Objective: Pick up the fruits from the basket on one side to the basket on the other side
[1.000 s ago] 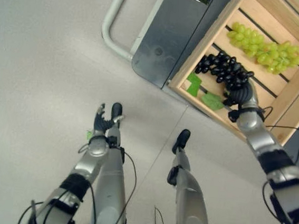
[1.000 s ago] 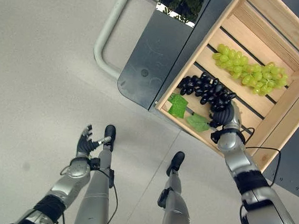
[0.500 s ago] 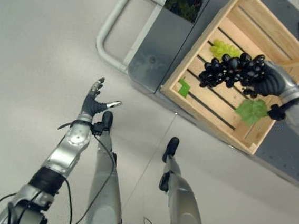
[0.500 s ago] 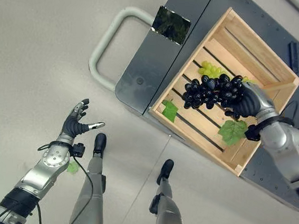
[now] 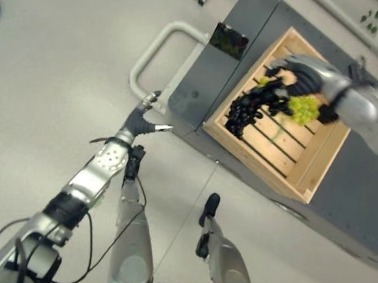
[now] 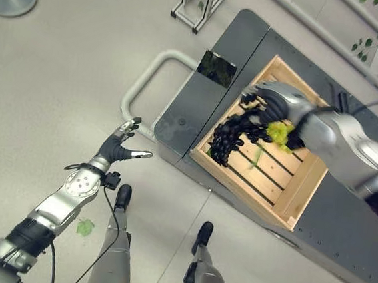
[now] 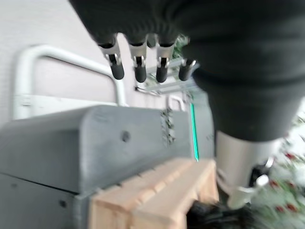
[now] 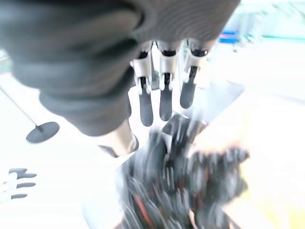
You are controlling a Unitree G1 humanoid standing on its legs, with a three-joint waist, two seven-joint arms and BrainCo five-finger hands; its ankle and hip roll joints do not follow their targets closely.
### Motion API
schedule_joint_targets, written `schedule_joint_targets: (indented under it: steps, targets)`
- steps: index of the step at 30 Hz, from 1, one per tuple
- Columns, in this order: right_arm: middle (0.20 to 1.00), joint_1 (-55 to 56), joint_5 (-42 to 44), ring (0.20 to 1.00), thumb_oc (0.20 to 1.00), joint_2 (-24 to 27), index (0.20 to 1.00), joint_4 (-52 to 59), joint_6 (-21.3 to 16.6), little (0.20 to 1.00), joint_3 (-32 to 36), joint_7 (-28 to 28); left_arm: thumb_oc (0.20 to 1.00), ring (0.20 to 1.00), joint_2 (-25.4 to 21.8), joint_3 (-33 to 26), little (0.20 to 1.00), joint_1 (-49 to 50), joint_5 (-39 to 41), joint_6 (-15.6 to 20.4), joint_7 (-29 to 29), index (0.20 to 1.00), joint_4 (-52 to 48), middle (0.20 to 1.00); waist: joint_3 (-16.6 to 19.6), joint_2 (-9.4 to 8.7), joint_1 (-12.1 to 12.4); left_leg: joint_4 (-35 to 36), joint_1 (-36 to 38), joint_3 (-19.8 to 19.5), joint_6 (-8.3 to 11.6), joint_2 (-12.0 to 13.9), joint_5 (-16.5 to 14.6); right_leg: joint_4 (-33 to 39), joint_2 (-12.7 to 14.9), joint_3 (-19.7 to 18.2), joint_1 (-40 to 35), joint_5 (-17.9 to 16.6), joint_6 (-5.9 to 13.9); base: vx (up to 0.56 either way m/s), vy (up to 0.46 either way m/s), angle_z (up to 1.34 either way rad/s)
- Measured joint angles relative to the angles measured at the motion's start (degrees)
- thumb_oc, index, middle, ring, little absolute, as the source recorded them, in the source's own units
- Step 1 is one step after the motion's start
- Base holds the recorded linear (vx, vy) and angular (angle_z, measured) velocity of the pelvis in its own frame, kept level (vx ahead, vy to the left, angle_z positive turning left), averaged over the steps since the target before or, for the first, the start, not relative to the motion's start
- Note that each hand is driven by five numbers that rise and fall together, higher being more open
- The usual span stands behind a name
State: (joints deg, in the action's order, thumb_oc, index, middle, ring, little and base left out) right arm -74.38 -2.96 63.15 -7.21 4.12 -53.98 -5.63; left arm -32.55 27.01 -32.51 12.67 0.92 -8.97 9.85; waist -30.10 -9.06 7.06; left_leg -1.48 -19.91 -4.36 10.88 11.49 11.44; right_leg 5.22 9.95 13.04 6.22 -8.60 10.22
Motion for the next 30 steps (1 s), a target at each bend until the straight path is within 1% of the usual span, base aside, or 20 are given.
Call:
schedule_joint_targets:
  steps: [1,2,3,5,6,8,10,12,14,17,21,23,24,26,28,30]
  targets:
    - [0.2,-2.4,-1.7,0.2,0.2,-3.4,0.2,-2.0,0.0,0.2,-1.7,0.0,1.0,1.0,1.4,2.4,1.0,-2.2,0.0,-0.1,0.1,1.0,0.9,1.0,0.0,-0.02,0.2,-0.1,0.5,-0.5,-0.07,-0.3,0.0,0.0,0.1,0.0,-0.9,0.2,0.16,-0.02,0.01,0.17]
    - [0.2,-3.0,-2.6,0.2,0.2,-5.6,0.2,-3.6,0.0,0.2,-1.7,0.1,1.0,1.0,2.3,3.7,1.0,-3.4,0.0,-0.2,0.2,1.0,1.4,1.0,0.0,-0.05,0.3,0.0,0.8,-0.7,-0.26,-0.5,-0.1,0.0,0.3,0.0,-1.2,0.6,0.13,-0.01,-0.003,0.19]
    - [0.2,-4.1,-4.1,0.2,0.2,-11.0,0.2,-8.2,0.0,0.2,-1.7,0.3,1.0,1.0,3.6,4.9,1.0,-4.9,0.0,-0.2,0.0,1.0,2.1,1.0,0.0,-0.05,0.4,0.0,1.4,-0.7,-0.28,-1.0,-0.1,0.0,0.7,-0.1,-2.0,0.8,0.14,0.0,-0.016,0.13]
    - [0.2,-4.0,-4.9,0.2,0.2,-13.4,0.2,-10.3,0.0,0.2,-1.7,0.3,1.0,1.0,4.9,5.6,1.0,-6.3,-0.1,-0.1,-0.2,1.0,2.4,1.0,0.1,-0.08,1.0,0.0,1.3,-0.9,-0.32,-1.3,0.0,0.0,0.9,-0.2,-2.1,1.1,0.46,-0.01,-0.023,0.07]
    - [0.2,-3.9,-5.4,0.2,0.2,-15.9,0.2,-12.8,0.2,0.2,-1.6,0.3,1.0,1.0,5.7,5.6,1.0,-6.6,-0.2,-0.2,-0.6,1.0,2.5,1.0,0.1,-0.08,1.5,0.0,1.4,-0.9,-0.33,-1.6,0.1,0.0,1.1,-0.2,-2.1,0.9,0.4,0.0,-0.026,0.03]
    - [0.2,-3.6,-5.4,0.2,0.2,-17.3,0.2,-14.5,0.5,0.2,-1.5,0.4,1.0,1.0,6.2,5.6,1.0,-6.7,-0.4,-0.2,-1.0,1.0,2.5,1.0,0.1,-0.08,2.0,0.0,1.3,-0.9,-0.35,-1.7,0.1,0.0,1.2,-0.1,-2.1,0.9,0.48,0.01,-0.023,0.04]
    - [0.2,-2.9,-5.5,0.2,0.2,-22.1,0.2,-19.7,1.3,0.2,-0.5,1.2,1.0,1.0,6.1,5.5,1.0,-6.8,-0.7,-0.4,-2.3,1.0,2.8,1.0,0.1,-0.11,2.4,0.0,1.5,-1.1,-0.52,-1.7,0.2,0.0,1.2,0.0,-2.5,0.9,0.73,0.0,-0.018,0.05]
    - [0.2,-2.7,-5.5,0.2,0.2,-25.2,0.2,-22.8,1.8,0.2,-0.3,1.4,1.0,1.0,6.4,5.6,1.0,-6.9,-0.8,-0.4,-2.4,1.0,3.1,1.0,0.1,-0.1,2.9,0.0,1.9,-1.0,-0.52,-1.7,0.2,0.0,1.2,-0.1,-2.7,0.9,0.74,0.0,0.0,0.0]
    - [0.2,-2.4,-5.5,0.2,0.2,-25.8,0.2,-23.0,1.8,0.2,-0.3,1.4,1.0,1.0,6.8,5.6,1.0,-6.9,-0.8,-0.4,-2.5,1.0,3.2,1.0,0.1,-0.1,3.3,0.0,2.1,-1.0,-0.5,-1.7,0.2,0.0,1.2,-0.1,-2.9,1.0,0.74,0.0,0.0,0.0]
    - [0.2,-2.4,-5.4,0.2,0.2,-29.9,0.2,-24.2,2.3,0.2,0.4,2.4,1.0,1.0,7.9,5.6,1.0,-7.8,-0.7,-0.4,-3.6,1.0,5.2,1.0,0.1,-0.04,3.3,-0.1,2.5,-1.1,-0.28,-1.7,0.0,0.0,1.2,-0.1,-3.5,1.2,0.75,0.0,-0.011,0.0]
    - [0.2,-2.4,-5.3,0.2,0.2,-31.0,0.2,-23.3,2.2,0.2,1.0,2.5,1.0,1.0,9.0,5.6,1.0,-8.2,-0.7,-0.5,-4.4,1.0,6.0,1.0,0.1,-0.02,3.4,-0.2,2.5,-1.2,-0.49,-1.8,-0.5,-0.2,1.3,-0.1,-3.5,1.4,0.48,0.0,0.0,0.0]
    - [0.2,-2.2,-5.1,0.2,0.2,-30.9,0.2,-22.3,2.1,0.2,2.8,2.6,1.0,1.0,8.4,5.5,1.0,-8.1,-0.7,-0.5,-4.6,1.0,6.0,1.0,0.1,0.03,3.4,-0.2,2.4,-1.2,-0.5,-1.9,-0.5,-0.1,1.3,-0.1,-3.5,1.4,0.48,0.0,0.0,0.0]
    - [1.0,-2.1,-4.7,1.0,1.0,-30.9,1.0,-21.9,2.0,1.0,4.2,3.0,1.0,1.0,8.0,5.5,1.0,-8.1,-0.7,-0.5,-4.7,1.0,6.0,1.0,0.2,0.06,3.4,-0.2,2.4,-1.2,-0.53,-1.9,-0.5,-0.1,1.4,-0.2,-3.5,1.4,0.49,0.0,0.0,0.0]
    - [1.0,0.1,-4.2,1.0,1.0,-29.4,1.0,-19.1,1.7,1.0,8.3,4.2,1.0,1.0,7.5,5.0,1.0,-7.8,-0.7,-0.5,-4.8,1.0,6.0,1.0,0.2,0.25,3.5,-0.1,2.3,-1.2,-0.59,-1.9,-0.6,-0.1,1.4,-0.2,-3.3,1.6,0.56,0.0,0.0,0.0]
    - [1.0,4.3,-3.8,1.0,1.0,-26.8,1.0,-14.7,1.2,1.0,14.1,6.9,1.0,1.0,7.6,3.8,1.0,-6.8,-0.7,-0.5,-5.3,1.0,6.0,1.0,0.2,0.26,3.4,-0.1,2.1,-1.2,-0.64,-2.0,-0.6,-0.1,1.5,-0.2,-3.1,1.7,0.57,-0.01,0.015,0.0]
    - [1.0,11.8,-2.5,1.0,1.0,-25.2,1.0,-10.2,0.8,1.0,22.8,10.3,1.0,1.0,7.5,1.1,1.0,-4.8,-0.7,-0.4,-6.3,1.0,6.0,1.0,0.3,0.37,3.3,-0.1,1.7,-1.2,-0.64,-2.1,-0.5,-0.1,1.6,-0.3,-2.7,1.7,0.87,-0.03,0.032,0.02]
